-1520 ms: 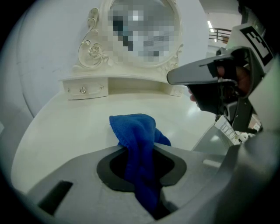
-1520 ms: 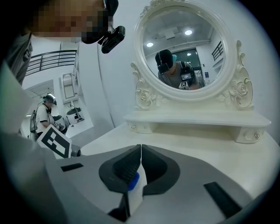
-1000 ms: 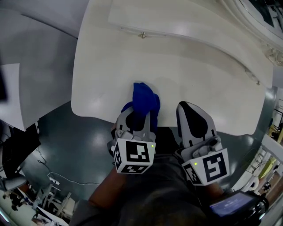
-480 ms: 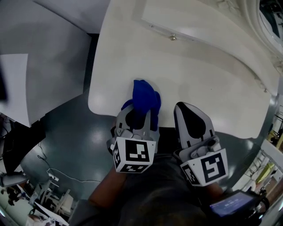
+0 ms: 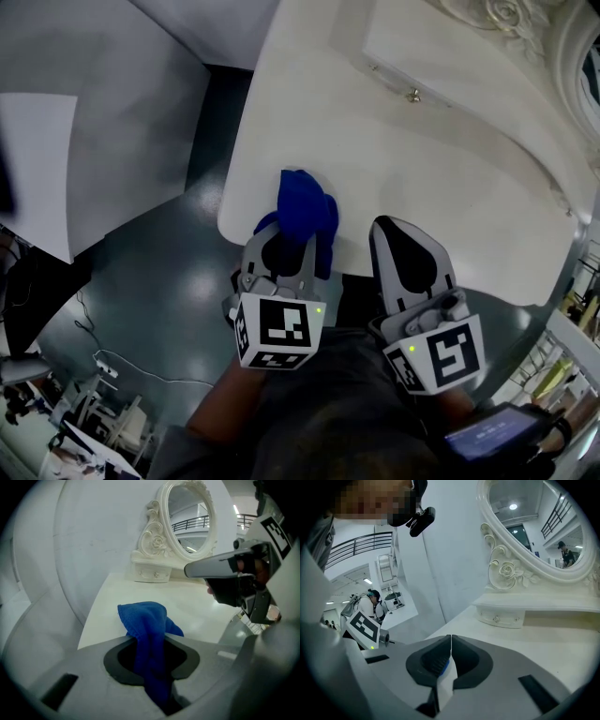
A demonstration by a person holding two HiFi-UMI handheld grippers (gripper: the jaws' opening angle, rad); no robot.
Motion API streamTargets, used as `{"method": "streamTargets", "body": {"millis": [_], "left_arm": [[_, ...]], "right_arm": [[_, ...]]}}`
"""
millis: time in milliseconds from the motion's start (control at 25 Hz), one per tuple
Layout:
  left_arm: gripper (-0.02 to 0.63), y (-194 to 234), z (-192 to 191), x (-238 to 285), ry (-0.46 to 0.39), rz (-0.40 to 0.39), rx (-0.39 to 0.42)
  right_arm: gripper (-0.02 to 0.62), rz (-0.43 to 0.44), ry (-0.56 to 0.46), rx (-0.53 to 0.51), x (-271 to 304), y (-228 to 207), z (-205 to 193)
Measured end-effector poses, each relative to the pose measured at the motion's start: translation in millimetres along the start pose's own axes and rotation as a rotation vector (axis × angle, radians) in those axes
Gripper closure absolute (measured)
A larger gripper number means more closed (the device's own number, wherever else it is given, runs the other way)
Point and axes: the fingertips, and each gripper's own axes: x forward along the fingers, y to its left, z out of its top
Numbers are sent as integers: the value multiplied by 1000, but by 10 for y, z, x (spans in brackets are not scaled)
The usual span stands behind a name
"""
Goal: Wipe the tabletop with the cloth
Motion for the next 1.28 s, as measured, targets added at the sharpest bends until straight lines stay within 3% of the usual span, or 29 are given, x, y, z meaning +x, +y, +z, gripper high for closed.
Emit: {"method": "streamTargets", "body": {"millis": [800,1280], "left_arm": [[520,859,-248,-484,-26,146,-82],[518,1523,-644,-1052,12,364,-132]], "right_arm": [[580,75,12,-52,287,527,131],[580,71,-51,-76,89,649,279]]}}
